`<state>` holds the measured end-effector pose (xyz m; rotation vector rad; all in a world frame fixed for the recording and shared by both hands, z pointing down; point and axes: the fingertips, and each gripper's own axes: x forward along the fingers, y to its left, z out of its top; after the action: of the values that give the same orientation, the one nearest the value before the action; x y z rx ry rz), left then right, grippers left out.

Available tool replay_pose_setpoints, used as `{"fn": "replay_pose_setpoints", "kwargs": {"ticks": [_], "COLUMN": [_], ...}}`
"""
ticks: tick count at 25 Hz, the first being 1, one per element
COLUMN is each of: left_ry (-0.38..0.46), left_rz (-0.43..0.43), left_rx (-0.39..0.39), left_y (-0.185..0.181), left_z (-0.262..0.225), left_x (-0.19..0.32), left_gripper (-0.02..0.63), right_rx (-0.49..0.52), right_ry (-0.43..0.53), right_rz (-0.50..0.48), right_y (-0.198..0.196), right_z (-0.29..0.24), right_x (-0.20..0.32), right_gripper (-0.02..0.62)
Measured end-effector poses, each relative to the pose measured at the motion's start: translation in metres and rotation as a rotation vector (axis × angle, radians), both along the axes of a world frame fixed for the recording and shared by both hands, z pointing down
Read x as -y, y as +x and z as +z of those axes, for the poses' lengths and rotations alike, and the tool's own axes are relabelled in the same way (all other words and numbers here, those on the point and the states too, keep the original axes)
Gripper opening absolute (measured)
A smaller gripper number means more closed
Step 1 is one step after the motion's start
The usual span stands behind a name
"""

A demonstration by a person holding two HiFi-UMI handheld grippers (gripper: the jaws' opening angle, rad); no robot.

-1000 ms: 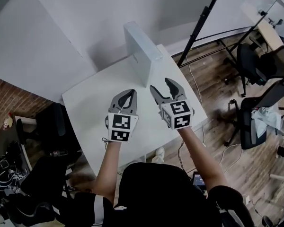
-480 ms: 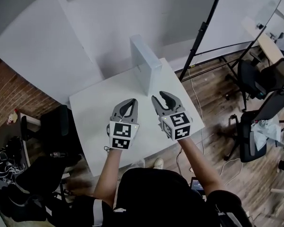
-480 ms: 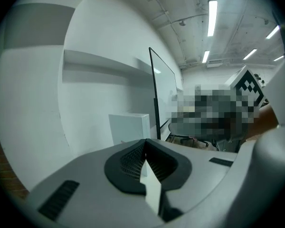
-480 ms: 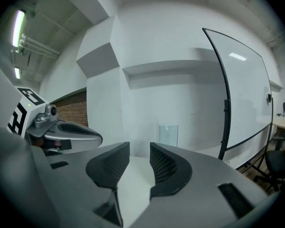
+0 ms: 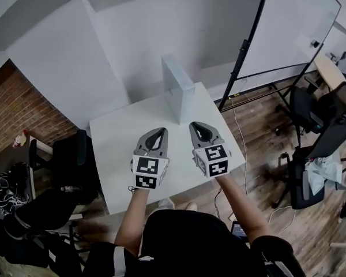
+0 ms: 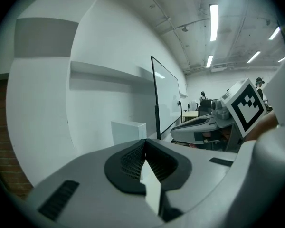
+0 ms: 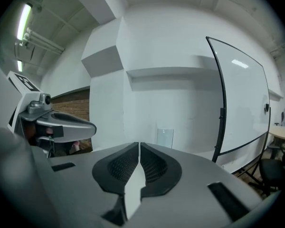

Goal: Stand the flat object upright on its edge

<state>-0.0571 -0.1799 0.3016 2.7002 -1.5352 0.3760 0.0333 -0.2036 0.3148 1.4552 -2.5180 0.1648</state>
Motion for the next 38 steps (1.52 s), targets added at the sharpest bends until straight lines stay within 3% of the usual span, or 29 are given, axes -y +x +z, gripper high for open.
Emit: {"fn": "replay_pose_setpoints", "kwargs": {"ticks": [16, 38], "left_ry": [0.040, 0.064], "left_rz": [-0.032, -0.041], "left_rx": [-0.028, -0.011], "left_y": [0.027, 0.032], "left_z": [-0.015, -0.025], "left_x": [-0.036, -0.051], "left_gripper": [0.012, 0.014], "right_rx": [0.028, 0.070], "right_ry": [0.058, 0.075], "right_rz": [-0.050, -0.067], "right_y": [0.018, 0.019], "right_z": [-0.022, -0.024], "right_x": [-0.038, -0.055], "right_gripper": [0.040, 0.040]}}
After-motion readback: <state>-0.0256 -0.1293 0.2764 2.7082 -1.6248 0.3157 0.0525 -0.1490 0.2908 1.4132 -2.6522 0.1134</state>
